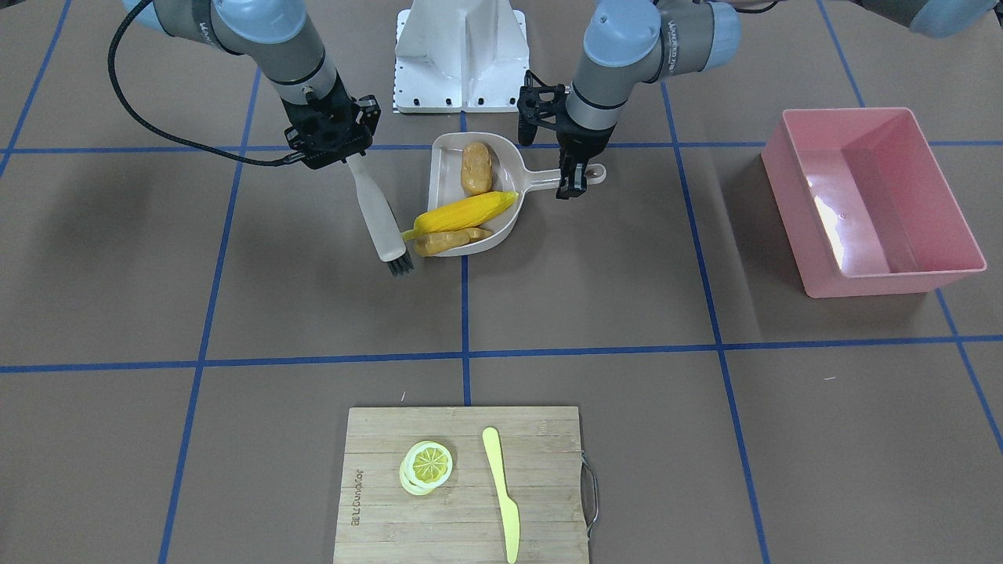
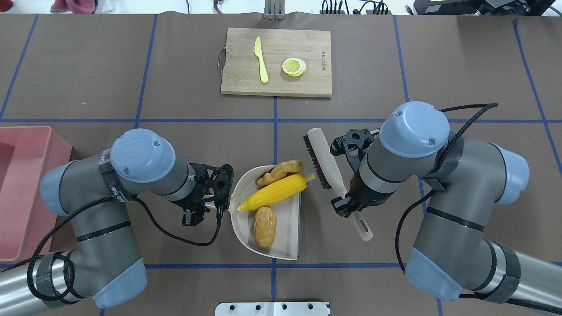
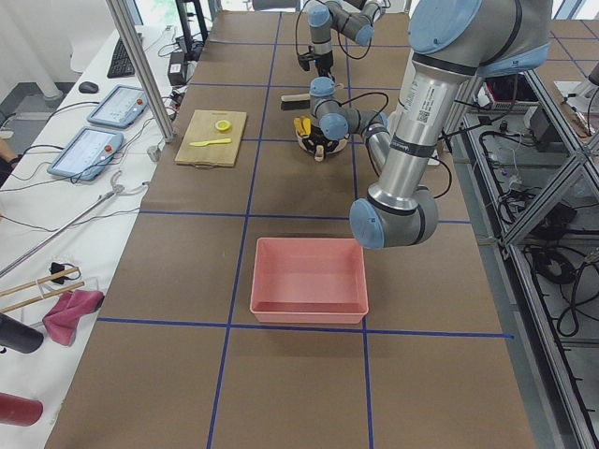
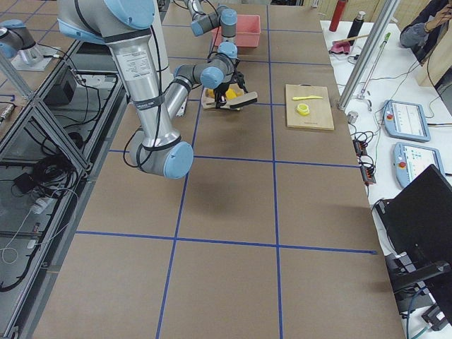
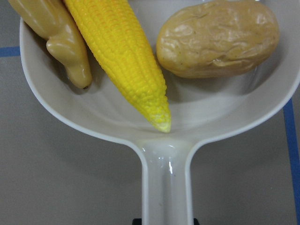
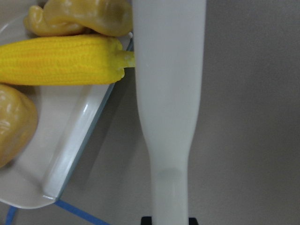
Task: Sweep and dump trash into bin
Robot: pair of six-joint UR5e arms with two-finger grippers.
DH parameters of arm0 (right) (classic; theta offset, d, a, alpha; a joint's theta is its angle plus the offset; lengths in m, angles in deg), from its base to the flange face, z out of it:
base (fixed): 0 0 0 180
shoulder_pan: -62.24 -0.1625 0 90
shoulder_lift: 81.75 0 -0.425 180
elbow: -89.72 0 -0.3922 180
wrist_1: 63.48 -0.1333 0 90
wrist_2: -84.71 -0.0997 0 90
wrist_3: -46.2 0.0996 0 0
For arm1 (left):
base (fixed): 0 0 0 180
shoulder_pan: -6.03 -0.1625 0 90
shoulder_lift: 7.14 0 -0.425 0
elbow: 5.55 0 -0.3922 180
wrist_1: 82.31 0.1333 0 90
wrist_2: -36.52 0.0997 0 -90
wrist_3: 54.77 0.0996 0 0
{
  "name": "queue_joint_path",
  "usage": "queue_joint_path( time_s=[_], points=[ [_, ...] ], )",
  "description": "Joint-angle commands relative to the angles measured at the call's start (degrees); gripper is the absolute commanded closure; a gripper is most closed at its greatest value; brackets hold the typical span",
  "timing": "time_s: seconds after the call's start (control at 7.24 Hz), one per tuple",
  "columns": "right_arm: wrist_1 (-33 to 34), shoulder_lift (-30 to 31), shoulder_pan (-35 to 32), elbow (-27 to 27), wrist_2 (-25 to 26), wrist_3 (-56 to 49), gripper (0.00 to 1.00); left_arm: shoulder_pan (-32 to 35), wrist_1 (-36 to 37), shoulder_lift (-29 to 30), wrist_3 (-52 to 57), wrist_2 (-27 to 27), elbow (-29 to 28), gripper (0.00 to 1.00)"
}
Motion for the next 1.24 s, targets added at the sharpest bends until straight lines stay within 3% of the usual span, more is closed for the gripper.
queue_joint_path(
  time_s=[0.0,0.41,0.69,1.11],
  points=[
    [1.83,-0.38,-0.04,-2.22,4.49,-5.34,1.00,0.00,-4.77,-1.23,-1.10,-0.04,0.17,1.00],
    [2.27,-3.01,0.92,-4.26,4.78,-4.38,1.00,0.44,-9.08,-2.29,-2.86,-0.04,1.31,1.00],
    [6.30,-6.79,3.81,-3.73,6.08,-0.34,1.00,1.05,-13.74,-2.82,-4.78,-0.04,1.41,1.00],
    [6.49,-8.21,9.44,-3.47,9.51,7.84,1.00,2.63,-15.69,-3.34,-4.97,-0.12,1.67,1.00]
  ],
)
